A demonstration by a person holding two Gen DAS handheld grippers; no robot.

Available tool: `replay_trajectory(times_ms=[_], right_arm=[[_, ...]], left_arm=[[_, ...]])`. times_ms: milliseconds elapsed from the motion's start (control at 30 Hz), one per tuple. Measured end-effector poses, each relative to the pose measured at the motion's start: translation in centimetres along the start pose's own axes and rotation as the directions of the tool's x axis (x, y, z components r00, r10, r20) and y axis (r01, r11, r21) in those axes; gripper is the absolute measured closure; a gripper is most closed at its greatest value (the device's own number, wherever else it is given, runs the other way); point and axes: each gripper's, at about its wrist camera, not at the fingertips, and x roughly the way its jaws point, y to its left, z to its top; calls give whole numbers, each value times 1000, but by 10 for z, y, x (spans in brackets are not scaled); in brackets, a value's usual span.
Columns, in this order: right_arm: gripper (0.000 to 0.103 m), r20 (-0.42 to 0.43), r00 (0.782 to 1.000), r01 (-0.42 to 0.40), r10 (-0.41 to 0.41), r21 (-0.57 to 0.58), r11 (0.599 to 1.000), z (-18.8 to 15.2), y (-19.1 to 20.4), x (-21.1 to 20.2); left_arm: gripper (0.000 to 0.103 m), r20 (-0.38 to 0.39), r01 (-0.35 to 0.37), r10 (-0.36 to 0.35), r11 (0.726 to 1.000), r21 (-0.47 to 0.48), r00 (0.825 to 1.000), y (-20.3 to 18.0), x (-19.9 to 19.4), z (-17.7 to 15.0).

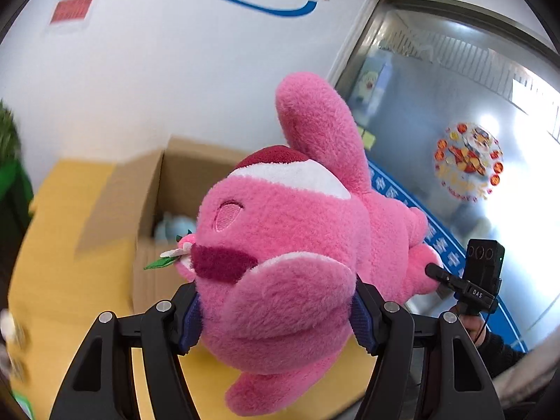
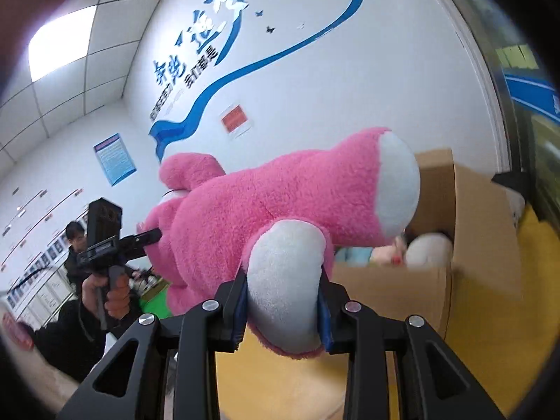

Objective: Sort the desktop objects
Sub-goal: 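Lift and carry the pink bear with the right tool over the box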

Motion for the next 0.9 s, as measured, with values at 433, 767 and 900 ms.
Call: replay_trajectory(times_ms=[433, 767, 900], right_arm=[[72, -295, 938, 238, -183, 161, 958, 112, -118, 211], [72, -735, 654, 512, -180, 256, 820, 18, -209, 305], [72, -829, 549, 541, -112, 250, 803, -23, -223, 311]], left_arm=[[31, -285, -74, 37, 990, -118, 958, 127, 221, 161], [31, -690, -277, 120, 953, -120, 713, 178, 363, 95], [31, -794, -294, 149, 955, -40, 589, 180, 383, 60]])
